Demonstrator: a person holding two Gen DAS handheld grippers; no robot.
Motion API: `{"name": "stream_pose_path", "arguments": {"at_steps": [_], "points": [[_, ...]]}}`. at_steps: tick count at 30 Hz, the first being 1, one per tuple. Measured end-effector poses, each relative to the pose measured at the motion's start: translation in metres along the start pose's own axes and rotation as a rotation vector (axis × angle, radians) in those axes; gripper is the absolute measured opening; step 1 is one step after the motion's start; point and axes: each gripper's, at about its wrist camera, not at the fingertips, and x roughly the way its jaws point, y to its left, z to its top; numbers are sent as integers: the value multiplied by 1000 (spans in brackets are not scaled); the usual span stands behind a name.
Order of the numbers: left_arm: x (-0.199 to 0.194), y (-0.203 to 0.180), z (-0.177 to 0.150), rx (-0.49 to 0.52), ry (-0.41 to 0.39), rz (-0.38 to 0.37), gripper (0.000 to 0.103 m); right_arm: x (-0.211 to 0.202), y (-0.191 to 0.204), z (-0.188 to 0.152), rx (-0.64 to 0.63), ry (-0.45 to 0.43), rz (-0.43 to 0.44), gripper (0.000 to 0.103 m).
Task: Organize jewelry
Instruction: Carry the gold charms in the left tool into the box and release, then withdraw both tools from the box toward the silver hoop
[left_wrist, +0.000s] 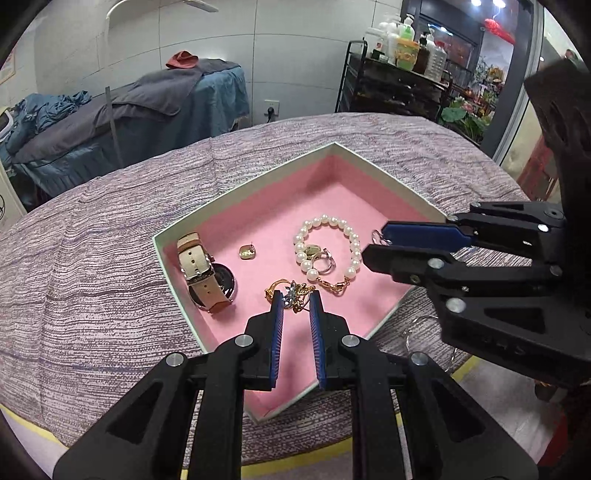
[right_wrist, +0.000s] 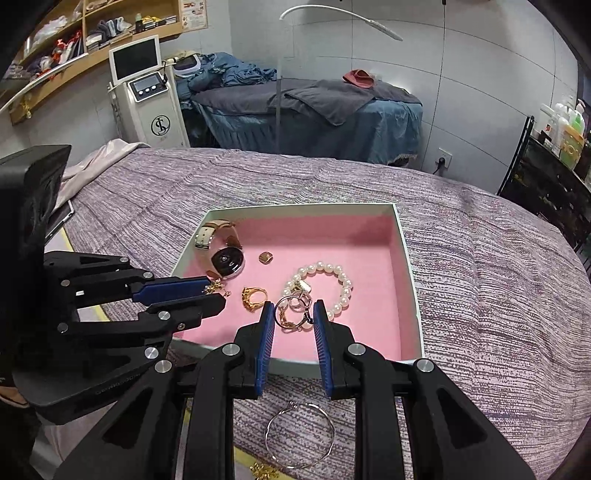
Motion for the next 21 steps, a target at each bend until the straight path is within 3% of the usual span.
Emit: {"name": "stream_pose_path", "arguments": {"at_steps": [18, 20, 21], "points": [[22, 9, 2, -20, 59, 4, 15, 44, -7, 5, 4, 96, -38, 21], [20, 7, 2, -16, 52, 9, 19, 46, -8, 4, 1, 95, -44, 21], [18, 7, 2, -14, 42, 14, 30, 45, -7, 4, -2, 92, -47, 22]]}}
